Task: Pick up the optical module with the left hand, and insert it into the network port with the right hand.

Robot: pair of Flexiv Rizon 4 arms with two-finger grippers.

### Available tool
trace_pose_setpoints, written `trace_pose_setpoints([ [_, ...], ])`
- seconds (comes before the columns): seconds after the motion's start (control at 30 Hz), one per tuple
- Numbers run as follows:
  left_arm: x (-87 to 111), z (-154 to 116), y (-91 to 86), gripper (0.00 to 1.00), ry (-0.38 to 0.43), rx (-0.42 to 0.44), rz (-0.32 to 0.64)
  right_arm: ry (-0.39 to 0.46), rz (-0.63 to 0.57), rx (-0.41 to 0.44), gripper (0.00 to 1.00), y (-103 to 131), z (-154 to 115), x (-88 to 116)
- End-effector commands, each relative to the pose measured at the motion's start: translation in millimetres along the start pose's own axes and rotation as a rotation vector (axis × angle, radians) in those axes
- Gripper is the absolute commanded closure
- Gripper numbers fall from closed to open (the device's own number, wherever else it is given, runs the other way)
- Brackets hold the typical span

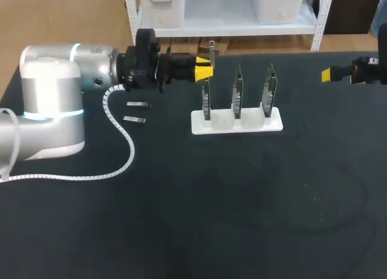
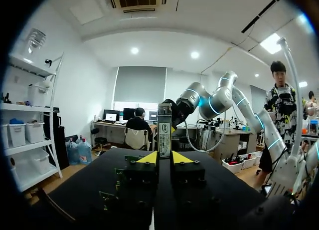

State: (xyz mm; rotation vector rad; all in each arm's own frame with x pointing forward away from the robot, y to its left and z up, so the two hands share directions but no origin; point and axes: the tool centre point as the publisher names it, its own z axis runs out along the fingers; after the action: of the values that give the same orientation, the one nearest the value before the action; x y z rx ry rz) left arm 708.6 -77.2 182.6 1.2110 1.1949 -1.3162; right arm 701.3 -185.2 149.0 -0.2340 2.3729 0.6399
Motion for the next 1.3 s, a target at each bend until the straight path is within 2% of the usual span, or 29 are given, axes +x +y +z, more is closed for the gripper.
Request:
trace_pose_setpoints([
  [0.03,-2.2,-8,-10.8,1.0,0.009,-0.044,0.01,0.0,0.001,0.006,0.0,1,-1,0],
  [0.2,-4.1,-9,-10.1,1.0,0.008,-0.052,0.028,0.0,0.001,0.006,0.0,1,-1,0],
  [0.57,-2.7,6,6.8,1.0,-0.01,-0.02,0.053,0.0,0.001,0.006,0.0,1,-1,0],
  [0.83,-1.2,5,0.8,1.0,-0.005,-0.026,0.03,0.0,0.001,0.006,0.0,1,-1,0],
  [1.3,-1.2,5,0.8,1.0,-0.005,-0.026,0.03,0.0,0.001,0.006,0.0,1,-1,0],
])
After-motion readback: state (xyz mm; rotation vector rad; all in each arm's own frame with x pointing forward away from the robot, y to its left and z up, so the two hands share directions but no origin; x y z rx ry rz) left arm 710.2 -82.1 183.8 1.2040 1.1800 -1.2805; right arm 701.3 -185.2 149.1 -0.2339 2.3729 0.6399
